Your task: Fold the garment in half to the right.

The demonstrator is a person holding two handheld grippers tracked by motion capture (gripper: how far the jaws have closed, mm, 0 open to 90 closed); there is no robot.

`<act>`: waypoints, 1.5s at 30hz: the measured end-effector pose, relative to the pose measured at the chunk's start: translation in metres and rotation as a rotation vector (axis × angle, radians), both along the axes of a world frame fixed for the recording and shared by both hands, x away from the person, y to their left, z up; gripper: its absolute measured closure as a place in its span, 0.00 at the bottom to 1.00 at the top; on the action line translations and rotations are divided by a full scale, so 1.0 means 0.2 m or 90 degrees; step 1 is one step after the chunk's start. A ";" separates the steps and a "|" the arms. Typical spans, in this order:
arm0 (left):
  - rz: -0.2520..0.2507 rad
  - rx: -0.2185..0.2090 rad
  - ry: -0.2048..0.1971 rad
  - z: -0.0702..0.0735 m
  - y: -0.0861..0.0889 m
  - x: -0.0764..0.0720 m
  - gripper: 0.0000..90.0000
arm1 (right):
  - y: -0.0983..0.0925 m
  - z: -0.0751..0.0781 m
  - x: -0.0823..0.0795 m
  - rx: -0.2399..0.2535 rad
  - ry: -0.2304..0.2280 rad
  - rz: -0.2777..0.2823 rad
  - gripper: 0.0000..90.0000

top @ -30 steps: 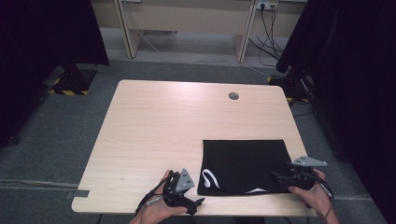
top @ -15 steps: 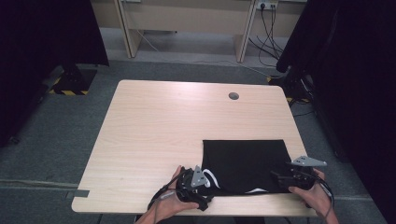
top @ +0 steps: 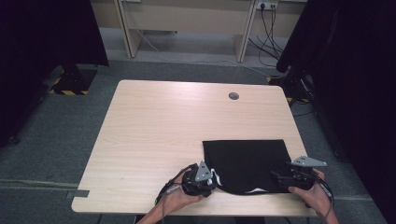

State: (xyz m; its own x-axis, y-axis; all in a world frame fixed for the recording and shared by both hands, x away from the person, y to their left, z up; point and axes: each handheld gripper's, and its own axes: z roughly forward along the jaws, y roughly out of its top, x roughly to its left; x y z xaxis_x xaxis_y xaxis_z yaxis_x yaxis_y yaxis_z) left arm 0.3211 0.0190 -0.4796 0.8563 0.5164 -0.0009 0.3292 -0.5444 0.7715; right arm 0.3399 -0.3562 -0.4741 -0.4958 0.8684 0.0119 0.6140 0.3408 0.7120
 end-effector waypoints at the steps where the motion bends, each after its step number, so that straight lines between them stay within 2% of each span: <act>1: -0.003 0.002 0.000 0.00 0.00 0.00 0.69 | 0.00 0.00 0.00 0.000 -0.001 -0.001 0.25; 5: -0.009 0.001 -0.001 0.00 -0.01 0.00 0.77 | 0.00 0.00 0.00 0.000 -0.001 0.000 0.25; 9: -0.010 -0.001 -0.006 0.00 -0.01 -0.01 0.78 | 0.00 0.00 0.00 0.002 -0.001 0.002 0.25; 13: -0.011 -0.008 0.001 0.00 0.00 -0.01 0.78 | -0.01 0.00 -0.01 0.000 -0.005 -0.004 0.27; 19: -0.015 0.000 -0.010 0.00 0.00 -0.03 0.78 | -0.02 0.03 -0.02 -0.011 0.011 -0.009 0.29; 20: -0.017 0.002 -0.013 0.00 0.00 -0.03 0.78 | -0.02 0.04 -0.03 -0.013 0.009 -0.012 0.30; 22: -0.017 0.001 -0.009 0.00 0.00 -0.03 0.78 | -0.01 0.07 -0.03 -0.014 -0.016 -0.010 0.31; 25: -0.011 -0.011 -0.001 -0.01 0.01 -0.03 0.78 | 0.04 0.11 -0.02 0.013 -0.035 0.013 0.31; 28: -0.010 -0.010 -0.001 -0.01 0.01 -0.03 0.78 | 0.10 0.13 -0.01 0.015 -0.042 0.038 0.31; 37: -0.015 -0.007 -0.008 -0.01 0.01 -0.03 0.78 | 0.29 0.16 0.14 0.046 -0.037 0.097 0.31; 45: -0.016 -0.012 -0.002 -0.01 0.01 -0.02 0.77 | 0.47 0.19 0.24 0.064 -0.026 0.146 0.31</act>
State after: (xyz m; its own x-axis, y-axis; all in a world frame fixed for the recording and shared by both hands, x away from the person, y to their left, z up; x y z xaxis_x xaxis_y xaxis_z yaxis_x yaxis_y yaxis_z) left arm 0.3162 0.0218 -0.4811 0.8694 0.4941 -0.0081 0.3133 -0.5385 0.7822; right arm 0.3874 -0.2623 -0.4352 -0.6816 0.7285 0.0687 0.4984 0.3935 0.7725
